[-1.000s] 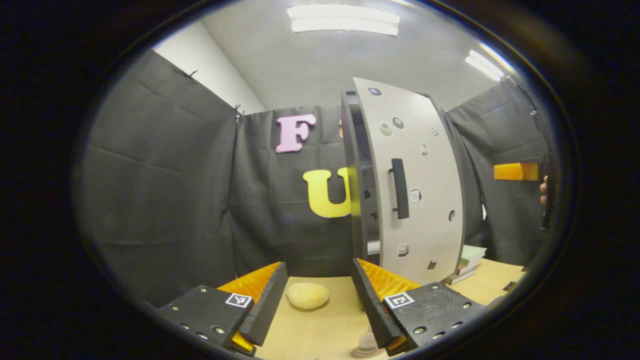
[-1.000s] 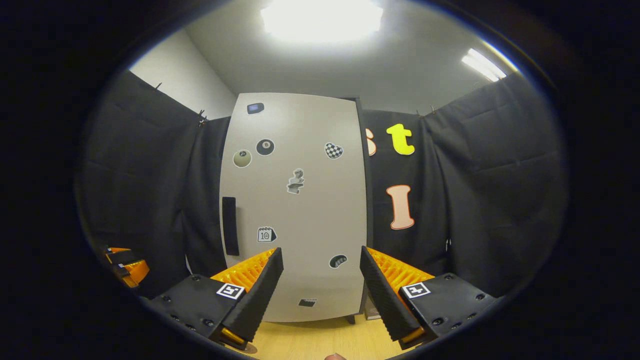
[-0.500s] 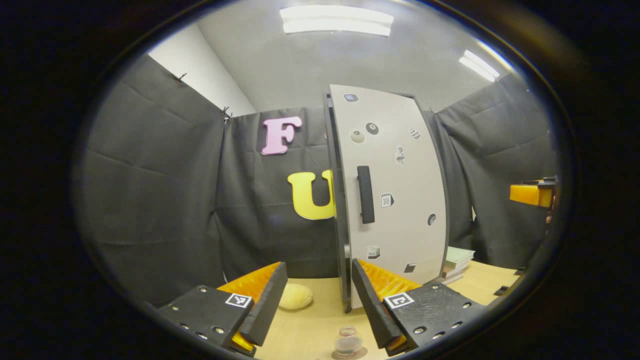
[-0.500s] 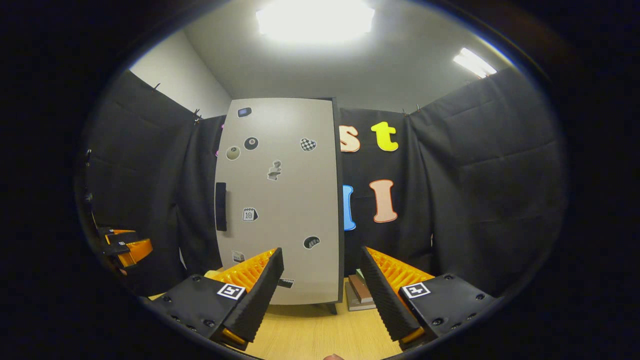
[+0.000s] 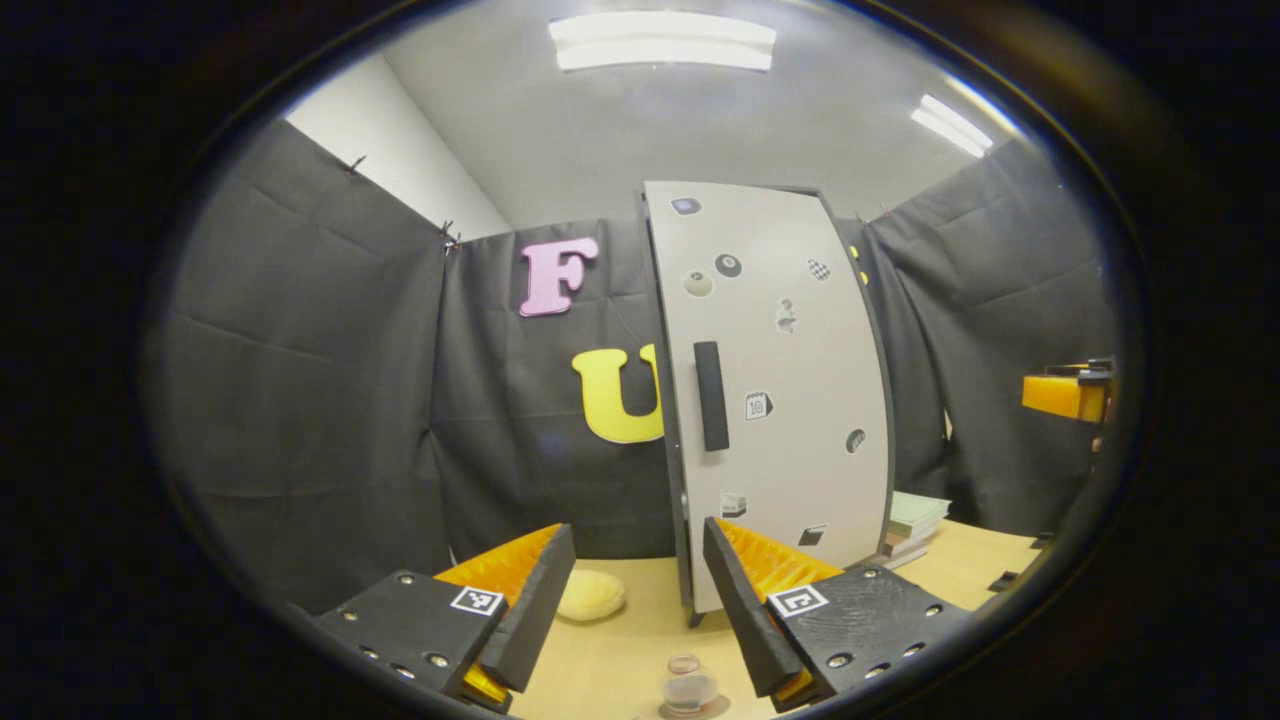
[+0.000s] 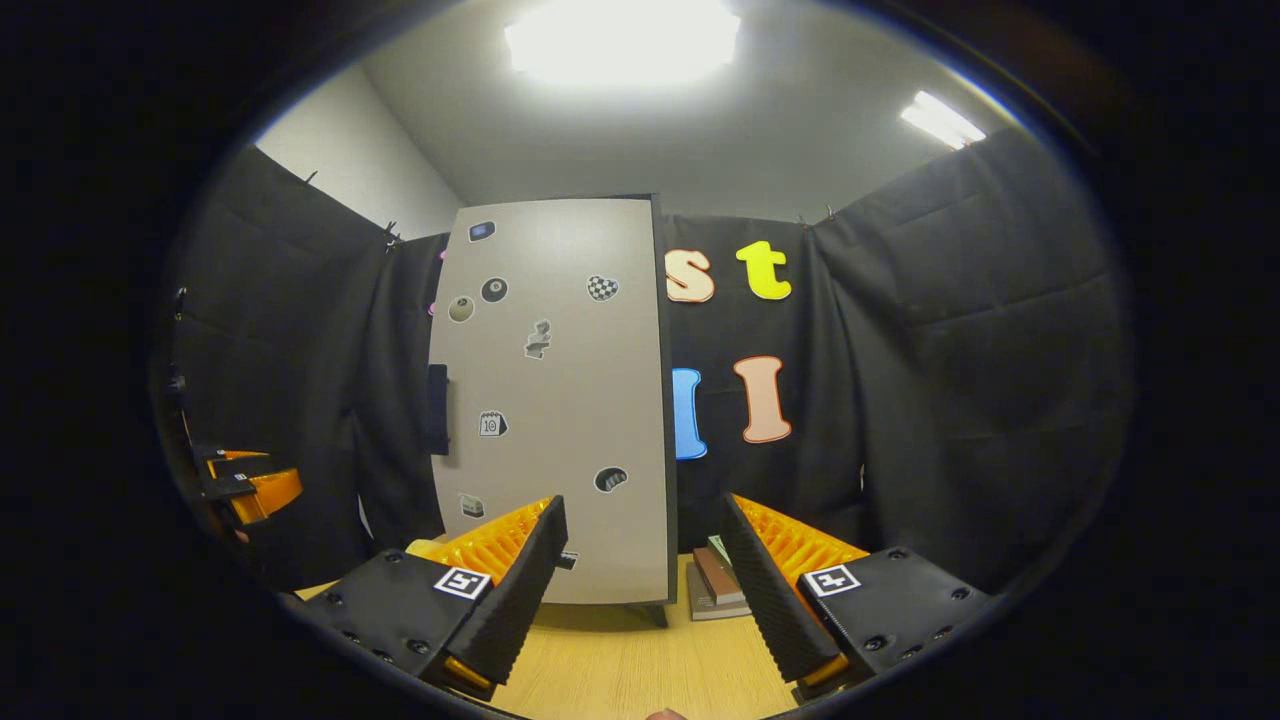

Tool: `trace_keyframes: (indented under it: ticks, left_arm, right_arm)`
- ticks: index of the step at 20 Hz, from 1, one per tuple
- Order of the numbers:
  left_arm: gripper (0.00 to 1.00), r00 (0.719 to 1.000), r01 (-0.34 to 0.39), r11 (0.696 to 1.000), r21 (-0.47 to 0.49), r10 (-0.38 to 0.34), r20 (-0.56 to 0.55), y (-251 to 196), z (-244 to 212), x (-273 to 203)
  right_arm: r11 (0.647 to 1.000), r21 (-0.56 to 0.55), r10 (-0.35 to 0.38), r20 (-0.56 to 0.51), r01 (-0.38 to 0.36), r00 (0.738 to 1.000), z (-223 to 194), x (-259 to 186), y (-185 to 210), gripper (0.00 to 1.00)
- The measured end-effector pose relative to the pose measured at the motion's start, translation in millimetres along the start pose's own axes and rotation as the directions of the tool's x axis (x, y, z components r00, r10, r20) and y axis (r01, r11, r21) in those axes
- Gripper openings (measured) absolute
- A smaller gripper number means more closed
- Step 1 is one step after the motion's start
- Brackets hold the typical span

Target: Open the cabinet door with the right hand, grasp the bottle in the cabinet with the left hand and place it on the coaster, then close the cabinet door with the right hand.

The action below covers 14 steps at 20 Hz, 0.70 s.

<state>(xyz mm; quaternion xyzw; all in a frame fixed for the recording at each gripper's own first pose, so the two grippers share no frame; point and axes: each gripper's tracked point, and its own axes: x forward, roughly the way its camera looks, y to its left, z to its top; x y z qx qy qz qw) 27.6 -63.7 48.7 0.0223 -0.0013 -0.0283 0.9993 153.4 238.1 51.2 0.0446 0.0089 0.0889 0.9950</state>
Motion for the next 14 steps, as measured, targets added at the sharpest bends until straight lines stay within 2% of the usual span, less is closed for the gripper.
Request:
trace_keyframes:
  ticks: [2, 14]
  left_arm:
    - [0.78, 1.0, -0.002, 1.0, 0.002, 0.002, -0.001, 0, 1, 1]
    - [0.8, 1.0, 0.021, 1.0, -0.001, -0.021, 0.019, 5, -1, -3]
  right_arm:
    - [1.0, 0.01, 0.009, -0.006, -0.009, 1.0, -3, 0, 2, 0.98]
    - [1.0, 0.004, -0.011, 0.024, 0.011, 1.0, 7, -2, 11, 0.98]
